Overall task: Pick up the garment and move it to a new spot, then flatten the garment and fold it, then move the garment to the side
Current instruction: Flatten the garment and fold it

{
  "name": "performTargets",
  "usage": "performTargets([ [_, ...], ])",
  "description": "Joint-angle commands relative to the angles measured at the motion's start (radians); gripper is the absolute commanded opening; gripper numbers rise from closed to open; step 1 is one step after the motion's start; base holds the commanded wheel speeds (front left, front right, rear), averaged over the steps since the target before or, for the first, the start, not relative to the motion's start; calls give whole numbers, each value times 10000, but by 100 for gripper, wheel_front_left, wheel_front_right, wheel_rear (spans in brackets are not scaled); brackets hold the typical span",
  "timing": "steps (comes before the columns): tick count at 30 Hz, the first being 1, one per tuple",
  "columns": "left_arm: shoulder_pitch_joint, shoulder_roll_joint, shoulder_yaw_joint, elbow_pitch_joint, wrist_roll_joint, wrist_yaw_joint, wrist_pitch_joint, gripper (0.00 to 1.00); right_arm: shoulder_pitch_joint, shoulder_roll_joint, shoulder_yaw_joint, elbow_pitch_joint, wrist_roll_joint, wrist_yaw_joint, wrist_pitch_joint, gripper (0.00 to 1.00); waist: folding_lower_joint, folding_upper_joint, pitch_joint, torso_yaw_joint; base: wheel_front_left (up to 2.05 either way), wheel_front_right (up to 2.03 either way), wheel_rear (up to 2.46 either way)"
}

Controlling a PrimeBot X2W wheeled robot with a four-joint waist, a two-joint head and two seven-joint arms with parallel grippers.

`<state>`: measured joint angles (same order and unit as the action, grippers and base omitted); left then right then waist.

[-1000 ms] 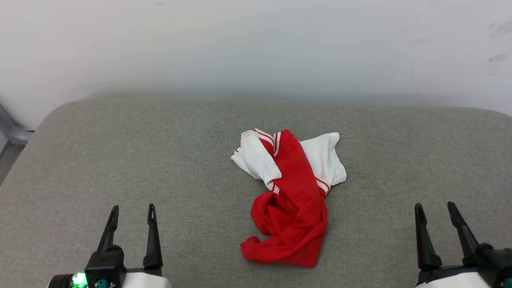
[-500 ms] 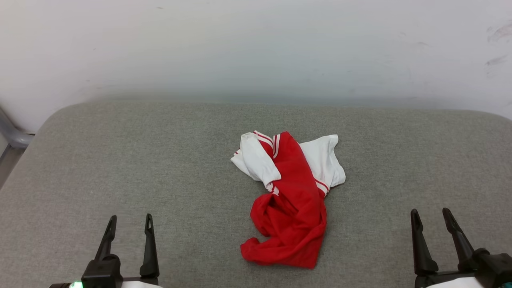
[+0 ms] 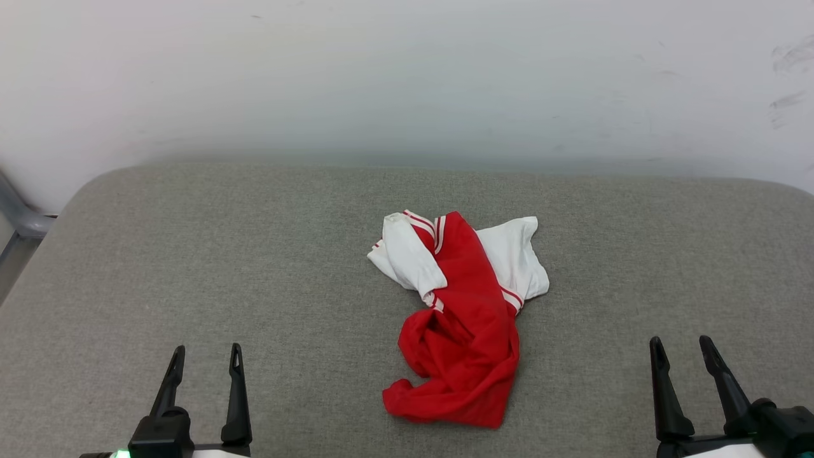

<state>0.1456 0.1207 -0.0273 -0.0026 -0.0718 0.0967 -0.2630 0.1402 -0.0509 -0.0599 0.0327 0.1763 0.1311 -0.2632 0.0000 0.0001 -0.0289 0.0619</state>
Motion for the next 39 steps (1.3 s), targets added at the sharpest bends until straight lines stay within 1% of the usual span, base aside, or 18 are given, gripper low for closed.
performTargets([
  [1,113,-7,27,16,48,-18,-26,100,56,13,-2,10,15,-7,-24,100,0,-1,-4,2,0,0,0],
  [12,154,-189,266,105,256,-269,-26,100,-25,11,52,58,13,-7,-24,100,0,-1,-68,-74,0,0,0],
  [17,-500,-25,282,151,340,-588,-26,100,-117,11,42,57,2,-8,-24,100,0,-1,-25,-97,0,0,0],
  [19,-897,94,286,188,299,-769,-26,100,-161,13,44,50,-20,-7,-24,100,0,-1,14,-93,0,0,0],
  [22,-1812,362,200,459,255,-1231,-26,100,-207,11,73,11,-79,-7,-24,100,0,-1,108,-111,0,0,0],
  [24,-2468,603,111,829,199,-1559,-25,100,-279,11,121,0,-116,-8,-24,100,0,-1,192,-158,0,0,0],
  [27,-3575,930,-135,1371,50,-1919,7,100,-383,11,222,-16,-149,-7,-24,100,0,-1,343,-297,0,0,0],
  [29,-4352,1176,-392,1652,-77,-2085,246,100,-452,11,240,-42,-184,-7,-24,100,0,-1,503,-399,0,0,0],
  [33,-5800,1597,-1066,2154,-764,-2248,1323,100,-666,13,273,-107,-244,-7,-24,100,0,-1,918,-613,0,0,0],
  [36,-6809,1991,-1983,2373,-1661,-2256,2342,100,-840,11,250,-136,-288,-7,-24,100,0,-1,1194,-764,0,0,0],
  [39,-7698,2504,-2998,2592,-2813,-2253,3634,100,-983,13,235,-139,-320,-7,-24,100,0,-1,1455,-910,0,0,0],
])
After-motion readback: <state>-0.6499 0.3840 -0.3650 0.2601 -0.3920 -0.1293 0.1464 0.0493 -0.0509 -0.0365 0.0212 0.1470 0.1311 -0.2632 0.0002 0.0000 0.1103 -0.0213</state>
